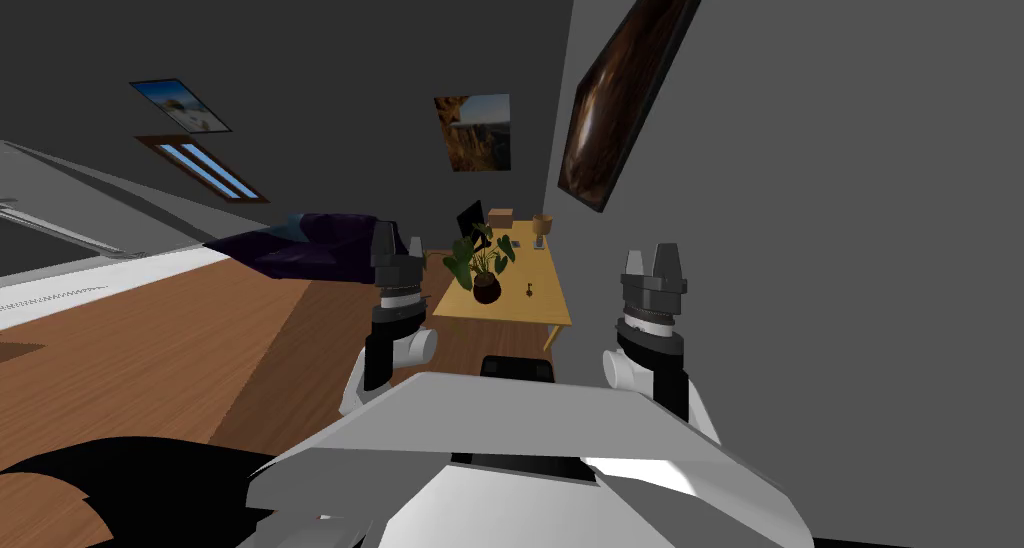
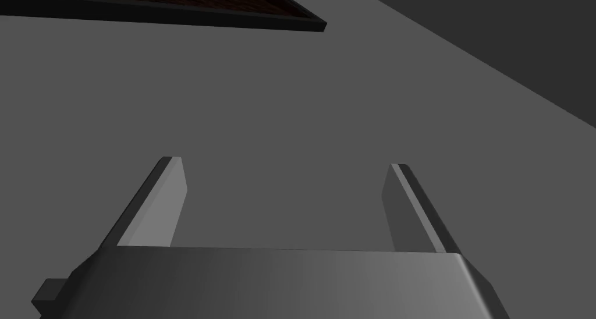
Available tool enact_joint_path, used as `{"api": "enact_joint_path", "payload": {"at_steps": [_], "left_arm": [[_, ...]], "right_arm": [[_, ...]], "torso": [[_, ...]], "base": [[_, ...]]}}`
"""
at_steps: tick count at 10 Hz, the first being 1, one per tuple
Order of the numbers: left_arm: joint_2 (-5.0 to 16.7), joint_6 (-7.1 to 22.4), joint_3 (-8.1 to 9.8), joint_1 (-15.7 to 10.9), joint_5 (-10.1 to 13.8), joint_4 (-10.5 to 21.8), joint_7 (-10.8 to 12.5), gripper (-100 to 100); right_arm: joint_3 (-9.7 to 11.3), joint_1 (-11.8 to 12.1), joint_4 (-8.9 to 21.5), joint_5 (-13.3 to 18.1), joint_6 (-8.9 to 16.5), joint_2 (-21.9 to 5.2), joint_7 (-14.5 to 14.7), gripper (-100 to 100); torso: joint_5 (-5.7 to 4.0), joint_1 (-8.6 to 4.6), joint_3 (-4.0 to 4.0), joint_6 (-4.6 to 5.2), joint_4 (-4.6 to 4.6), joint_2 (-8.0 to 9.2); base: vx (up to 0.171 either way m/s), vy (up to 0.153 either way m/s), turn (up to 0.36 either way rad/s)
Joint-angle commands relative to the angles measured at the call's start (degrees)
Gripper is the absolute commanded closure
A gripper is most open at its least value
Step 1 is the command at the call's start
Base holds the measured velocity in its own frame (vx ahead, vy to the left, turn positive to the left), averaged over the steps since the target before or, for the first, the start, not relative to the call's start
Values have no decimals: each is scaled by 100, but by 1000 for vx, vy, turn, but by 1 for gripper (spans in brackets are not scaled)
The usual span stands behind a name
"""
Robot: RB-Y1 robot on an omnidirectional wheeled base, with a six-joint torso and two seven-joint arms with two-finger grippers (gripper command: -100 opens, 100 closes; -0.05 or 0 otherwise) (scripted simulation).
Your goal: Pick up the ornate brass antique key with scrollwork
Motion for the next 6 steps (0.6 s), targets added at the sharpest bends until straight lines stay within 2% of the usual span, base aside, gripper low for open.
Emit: {"api": "enact_joint_path", "payload": {"at_steps": [1, 4, 6], "left_arm": [[0, 0, 0, 0, 0, 0, 0, 0], [-1, 0, -1, -1, 0, 0, 0, 0], [-1, 0, -1, -1, 0, 0, 0, 0]], "right_arm": [[-20, -1, 100, -81, 64, -185, 90, -100], [-104, -13, 494, -402, 325, -674, 445, -100], [-191, -31, 871, -723, 597, -1030, 775, -100]], "torso": [[0, 0, 0, 0, 0, 0], [6, 26, 7, -1, 2, 12], [8, 39, 4, -3, 1, 7]], "base": [[-11, 26, 68], [-30, 76, 113], [-21, 127, 197]]}}
